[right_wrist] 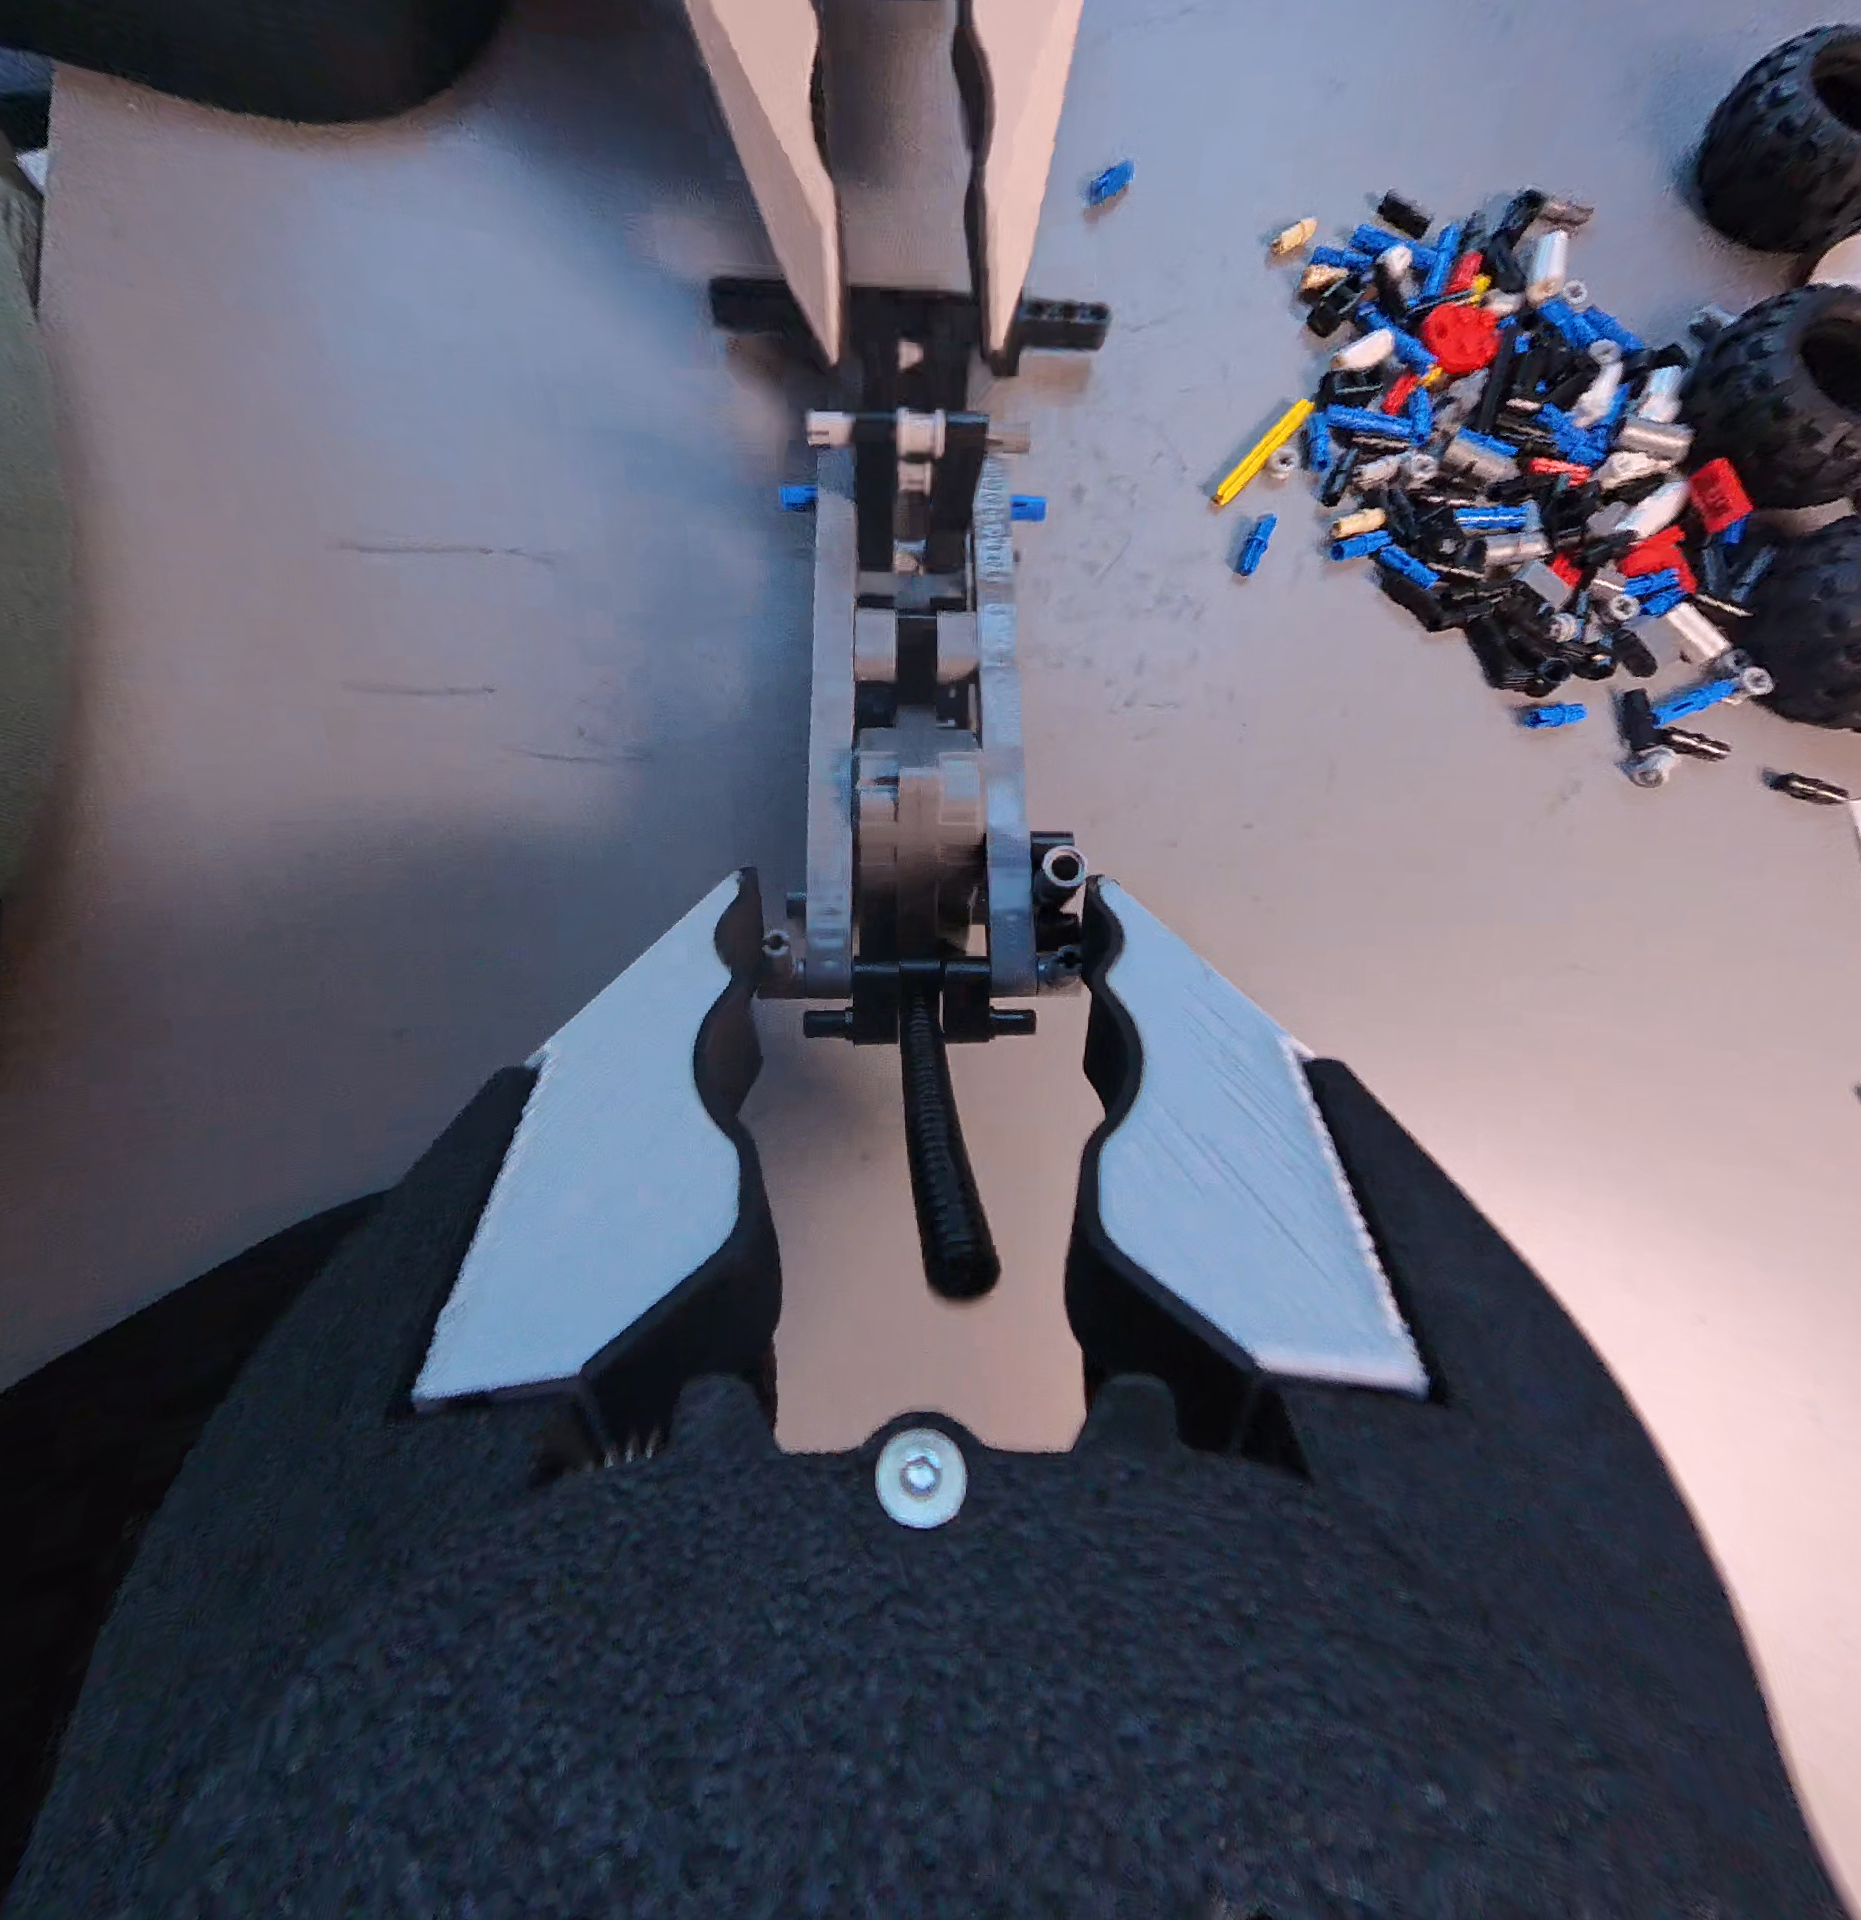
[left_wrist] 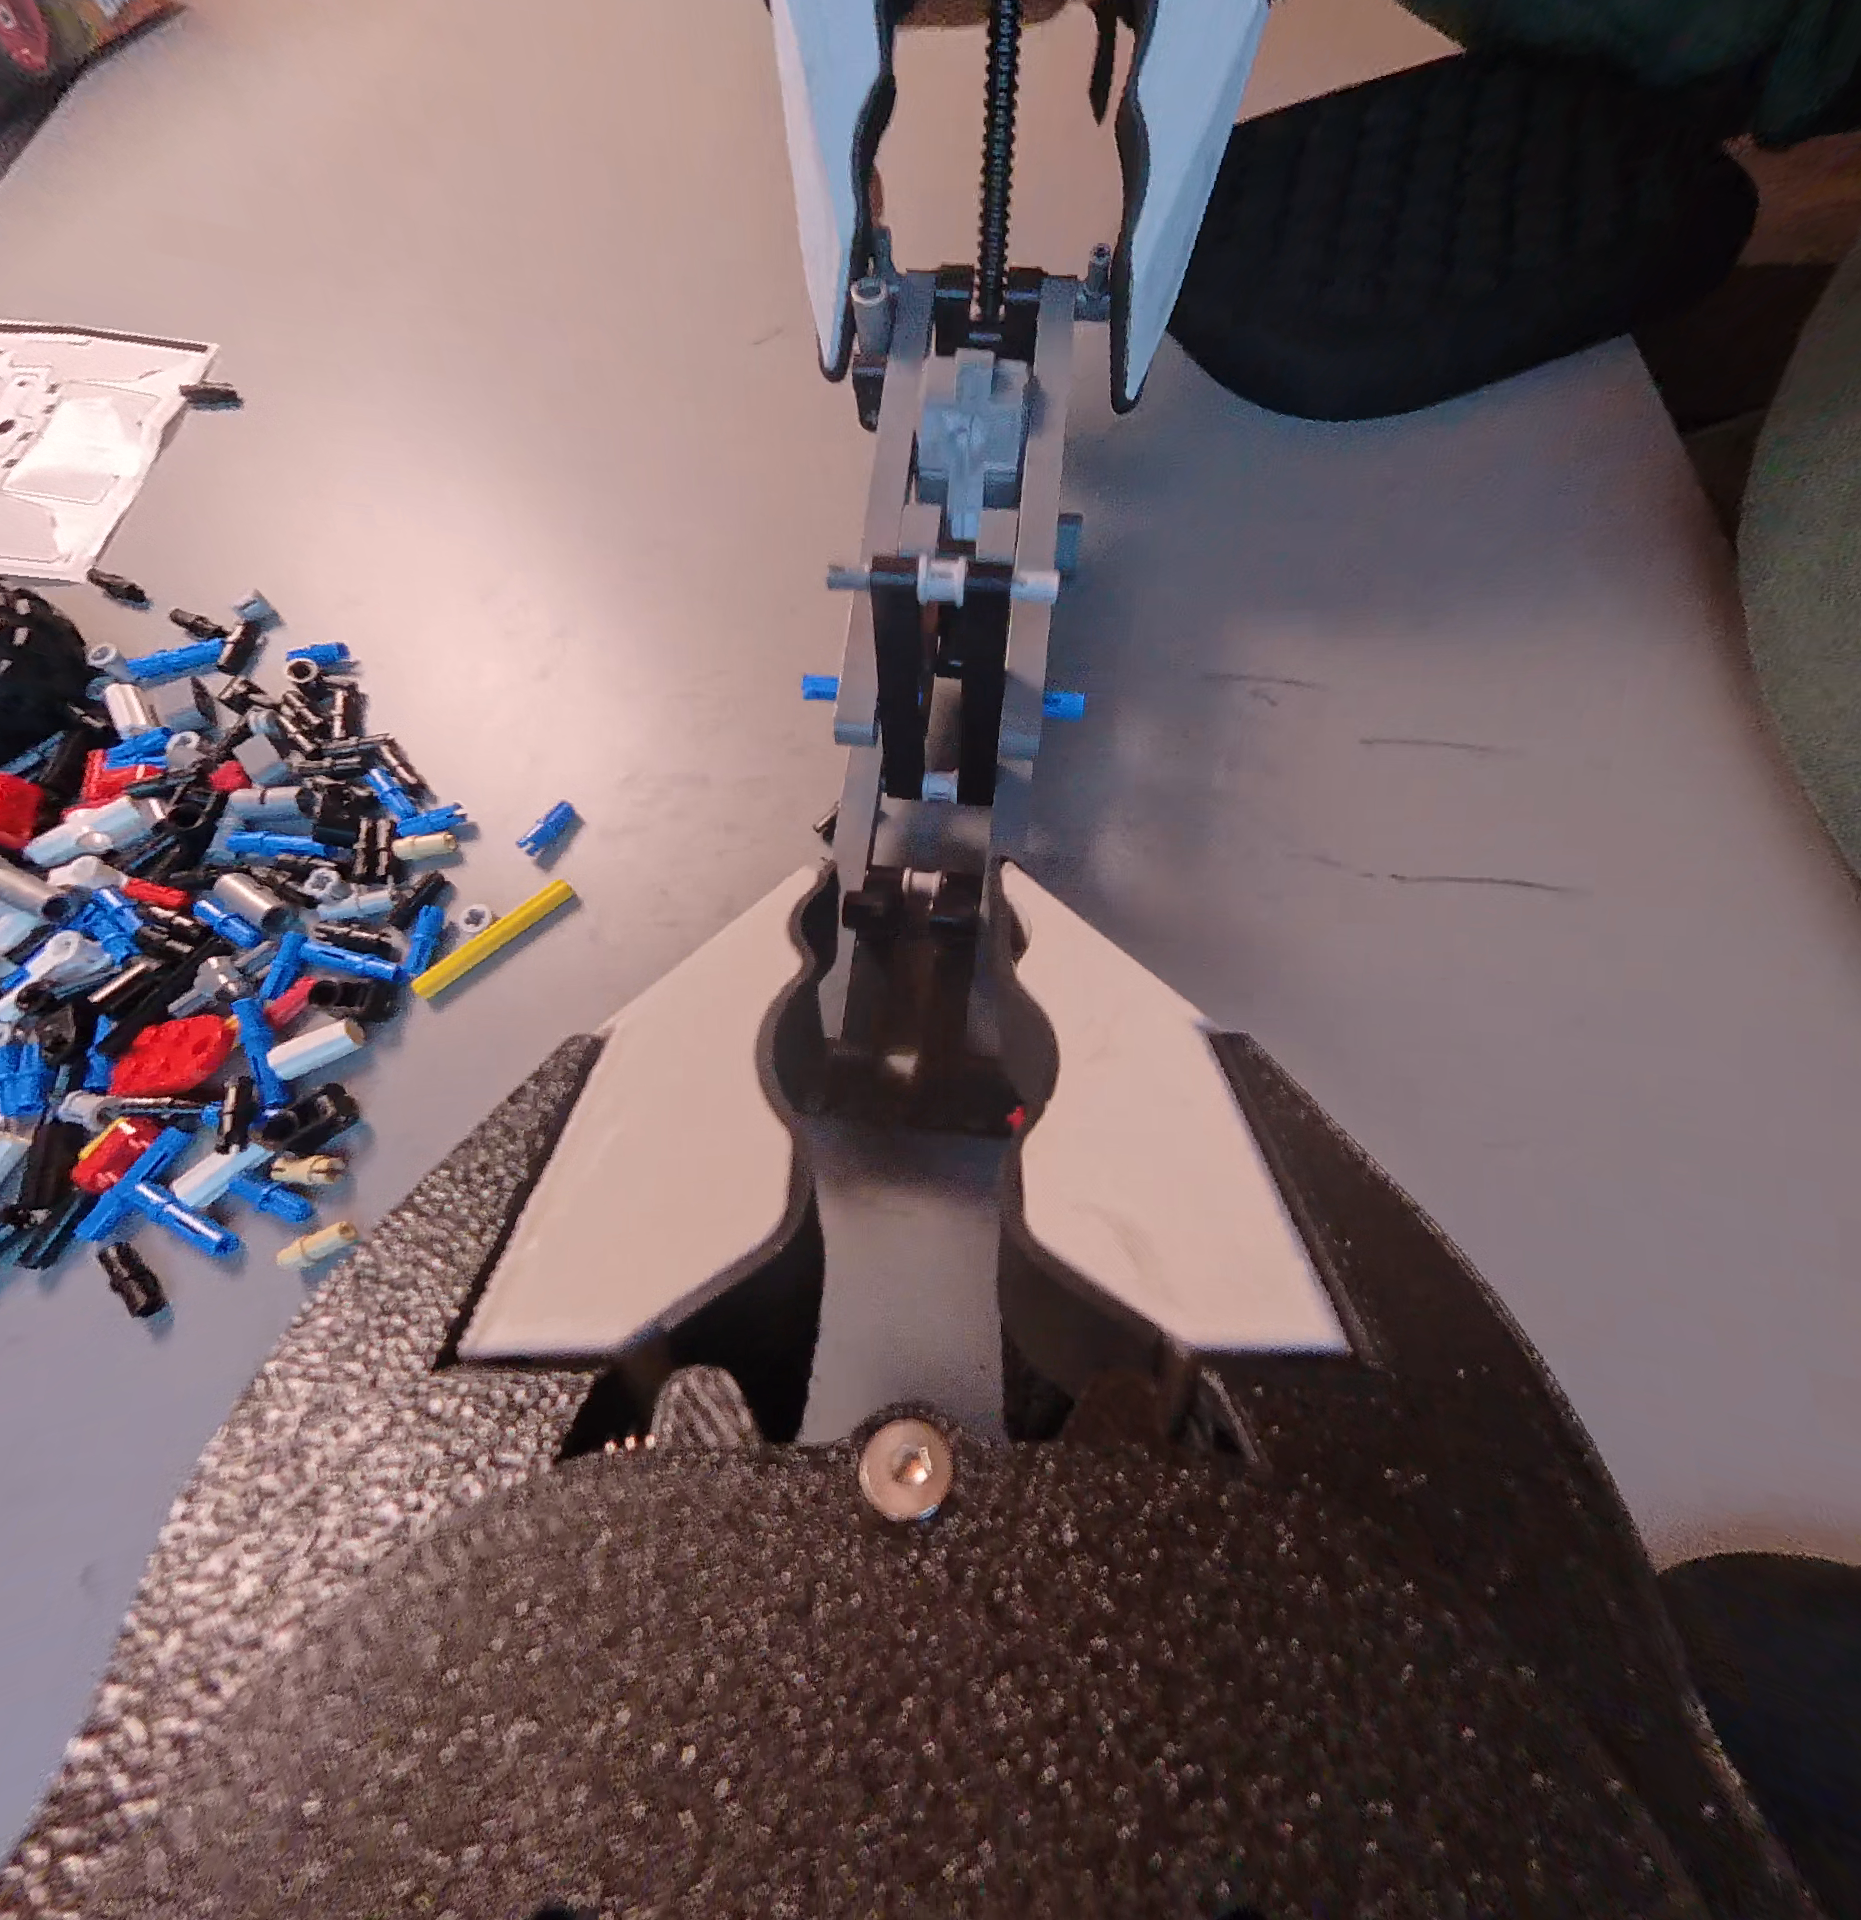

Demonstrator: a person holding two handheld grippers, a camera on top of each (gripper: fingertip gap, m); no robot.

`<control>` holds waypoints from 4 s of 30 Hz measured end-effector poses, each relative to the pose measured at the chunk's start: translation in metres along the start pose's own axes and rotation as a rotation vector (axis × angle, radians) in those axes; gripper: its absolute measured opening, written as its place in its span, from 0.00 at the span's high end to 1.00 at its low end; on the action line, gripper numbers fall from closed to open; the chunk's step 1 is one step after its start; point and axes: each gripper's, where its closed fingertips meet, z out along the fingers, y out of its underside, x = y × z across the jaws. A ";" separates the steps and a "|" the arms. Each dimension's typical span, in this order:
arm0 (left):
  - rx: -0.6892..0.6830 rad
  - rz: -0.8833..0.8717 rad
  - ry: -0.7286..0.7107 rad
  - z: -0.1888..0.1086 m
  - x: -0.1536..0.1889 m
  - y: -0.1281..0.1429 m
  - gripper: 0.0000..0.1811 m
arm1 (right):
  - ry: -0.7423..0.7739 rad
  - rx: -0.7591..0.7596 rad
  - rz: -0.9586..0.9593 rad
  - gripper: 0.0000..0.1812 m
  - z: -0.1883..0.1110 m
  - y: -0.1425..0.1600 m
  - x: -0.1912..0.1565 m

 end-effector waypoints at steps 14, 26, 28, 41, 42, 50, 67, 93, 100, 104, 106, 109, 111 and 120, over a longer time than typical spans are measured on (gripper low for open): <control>0.207 -0.163 0.146 -0.005 0.014 -0.066 0.65 | 0.362 0.146 -0.662 0.67 -0.017 -0.035 -0.032; -0.199 -0.249 0.171 -0.006 0.034 -0.057 0.65 | 0.684 -0.051 -1.170 0.74 0.015 -0.021 -0.013; -0.241 -0.292 0.185 -0.003 0.032 -0.053 0.63 | 0.637 -0.039 -1.093 0.70 0.019 -0.021 -0.013; -0.383 -0.554 0.599 0.027 0.049 -0.047 0.66 | 0.723 -0.004 -1.153 0.83 0.008 -0.023 -0.020; -0.388 -0.563 0.593 0.031 0.048 -0.046 0.71 | 0.715 0.009 -1.136 0.83 0.007 -0.023 -0.023; -0.453 -0.293 0.242 0.036 0.026 -0.039 0.80 | 0.195 0.273 -0.290 0.72 -0.028 -0.049 -0.057; -0.540 -0.143 0.121 0.034 0.038 -0.045 0.77 | -0.073 -0.047 -0.179 0.86 0.007 -0.014 -0.023; -0.572 -0.179 0.307 0.044 0.061 -0.040 0.70 | -0.029 0.208 -0.120 0.88 0.001 -0.039 -0.055; -0.598 -0.177 0.268 0.048 0.060 -0.032 0.72 | -0.099 0.332 0.060 0.88 0.004 -0.039 -0.055; -0.567 -0.190 0.265 0.047 0.060 -0.035 0.73 | -0.106 0.404 0.103 0.88 -0.002 -0.044 -0.052; -0.571 -0.182 0.258 0.048 0.060 -0.035 0.73 | -0.115 0.411 0.114 0.88 -0.002 -0.044 -0.052; -0.574 -0.174 0.260 0.049 0.060 -0.034 0.73 | -0.125 0.421 0.131 0.88 -0.004 -0.044 -0.051; -0.577 -0.181 0.266 0.050 0.061 -0.032 0.73 | -0.133 0.421 0.144 0.88 -0.003 -0.044 -0.051; -0.658 -0.150 0.261 0.054 0.069 -0.015 0.75 | -0.142 0.689 0.278 0.88 -0.053 -0.078 -0.019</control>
